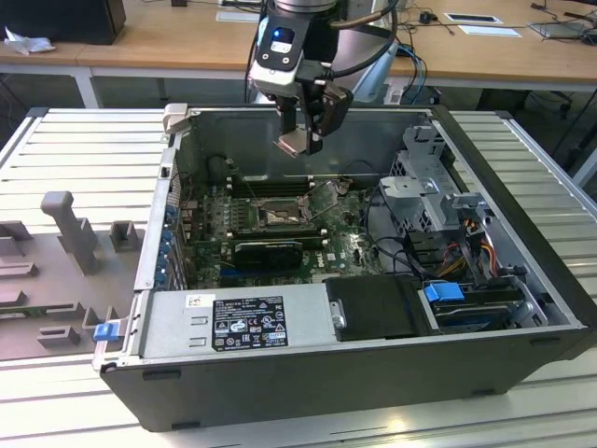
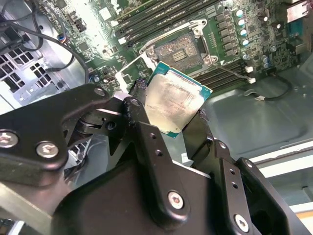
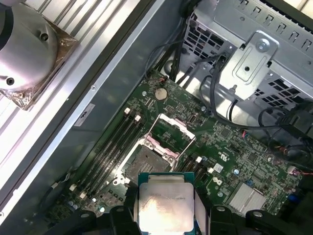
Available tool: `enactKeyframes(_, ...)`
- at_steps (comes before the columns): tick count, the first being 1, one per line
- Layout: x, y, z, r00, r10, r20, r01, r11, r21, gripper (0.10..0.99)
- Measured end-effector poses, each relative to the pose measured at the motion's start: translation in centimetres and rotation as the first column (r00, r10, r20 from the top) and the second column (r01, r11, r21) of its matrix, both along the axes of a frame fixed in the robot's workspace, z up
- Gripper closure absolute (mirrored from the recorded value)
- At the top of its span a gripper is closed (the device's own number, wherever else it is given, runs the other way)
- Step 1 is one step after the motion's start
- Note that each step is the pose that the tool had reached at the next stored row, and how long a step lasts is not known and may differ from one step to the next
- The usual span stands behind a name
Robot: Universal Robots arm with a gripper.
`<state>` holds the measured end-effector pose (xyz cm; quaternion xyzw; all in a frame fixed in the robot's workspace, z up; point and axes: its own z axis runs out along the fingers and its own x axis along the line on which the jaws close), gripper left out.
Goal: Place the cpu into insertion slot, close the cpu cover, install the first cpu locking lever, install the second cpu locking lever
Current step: 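Place the cpu into insertion slot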
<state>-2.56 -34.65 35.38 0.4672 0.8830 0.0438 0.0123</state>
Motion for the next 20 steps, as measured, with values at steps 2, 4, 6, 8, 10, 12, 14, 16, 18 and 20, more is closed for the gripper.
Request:
enactKeyframes(2,0.00,0.00,-0.03,0.9999,-0.015,0.0000,0.015,0.9999,0.000,0.545)
enactKeyframes(4,0.00,0.00,-0.05,0.9996,-0.027,0.0000,0.027,0.9996,0.000,0.545)
enactKeyframes(6,0.00,0.00,-0.08,0.9989,-0.047,0.0000,0.047,0.9989,0.000,0.545)
enactKeyframes(8,0.00,0.00,-0.10,0.9984,-0.057,0.0000,0.057,0.9984,0.000,0.545)
enactKeyframes(10,0.00,0.00,-0.12,0.9975,-0.070,0.0000,0.070,0.9975,0.000,0.545)
enactKeyframes(12,0.00,0.00,-0.13,0.9966,-0.083,0.0000,0.083,0.9966,0.000,0.545)
enactKeyframes(14,0.00,0.00,-0.17,0.9951,-0.099,0.0001,0.099,0.9951,0.000,0.545)
enactKeyframes(16,-0.01,0.00,-0.23,0.9915,-0.130,0.0000,0.130,0.9915,0.000,0.545)
enactKeyframes(18,-0.01,0.00,-0.27,0.9880,-0.155,0.0000,0.155,0.9880,0.000,0.545)
enactKeyframes(20,-0.03,0.00,-0.30,0.9852,-0.171,0.0000,0.171,0.9852,0.000,0.545)
